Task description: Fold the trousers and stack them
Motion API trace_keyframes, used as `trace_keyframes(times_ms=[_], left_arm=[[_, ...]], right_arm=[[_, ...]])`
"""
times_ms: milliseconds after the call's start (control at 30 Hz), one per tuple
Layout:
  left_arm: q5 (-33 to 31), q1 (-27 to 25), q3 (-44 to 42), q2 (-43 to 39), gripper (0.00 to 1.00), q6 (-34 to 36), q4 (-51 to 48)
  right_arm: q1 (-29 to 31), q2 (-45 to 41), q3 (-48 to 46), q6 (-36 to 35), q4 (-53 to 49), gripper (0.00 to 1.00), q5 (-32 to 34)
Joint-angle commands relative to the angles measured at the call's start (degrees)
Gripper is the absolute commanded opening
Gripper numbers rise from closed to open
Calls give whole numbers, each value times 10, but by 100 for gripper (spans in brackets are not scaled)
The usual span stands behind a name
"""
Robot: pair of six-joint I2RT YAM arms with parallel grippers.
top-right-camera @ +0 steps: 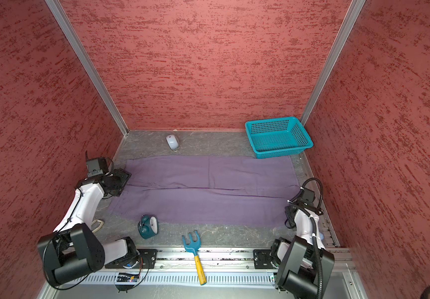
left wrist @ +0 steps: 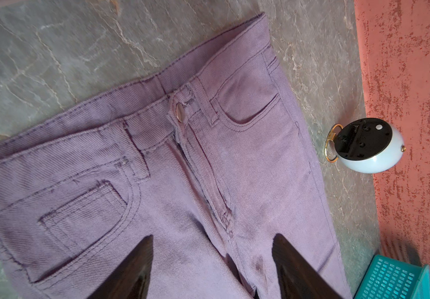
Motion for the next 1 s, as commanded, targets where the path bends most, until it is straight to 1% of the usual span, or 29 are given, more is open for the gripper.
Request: trace_keyframes(times_ms=[0, 67, 133, 167, 267, 333, 367, 400, 467, 600, 733, 800, 867, 967], left_arm=[[10, 10, 5, -4, 73, 1, -10], [9, 11, 18, -10, 69, 0, -30], [2, 11, 31, -17, 69, 1, -57], [-6, 11, 36, -22, 71, 5, -73], [-43, 14, 37, -42, 82, 21, -119], [-67, 19, 27, -60, 89, 29, -145], [-75, 25, 19, -68, 92, 34, -153], [-80, 31, 12, -73, 93, 37, -159], [-105, 39, 0, -74, 93, 45, -166], [-130, 44, -7, -53, 93, 52, -185], [-146, 41, -43, -40, 93, 54, -179], [-155, 30, -45, -29, 93, 48, -177], [-179, 21, -46, -12, 93, 37, -177], [-195, 19, -57, 18, 93, 26, -174]], right_arm=[[-2, -2, 3, -5, 12, 0, -15], [-2, -13, 21, -17, -1, 0, -29], [-2, -27, 35, -28, -9, 0, -46], [-2, -37, 39, -33, -10, 0, -58], [-1, -66, 37, -47, -11, 0, -93], [-2, -88, 34, -55, -17, 0, -103], [-2, -99, 34, -59, -20, 0, -106], [-2, -106, 35, -63, -23, 0, -110], [-2, -119, 43, -72, -30, 0, -118], [-2, -121, 67, -94, -34, 0, -123], [-2, -118, 65, -104, -22, 0, -129], [-2, -118, 61, -106, -14, 0, -135], [-2, -116, 59, -110, -8, 0, -133], [-2, -107, 63, -119, -3, 0, -130]])
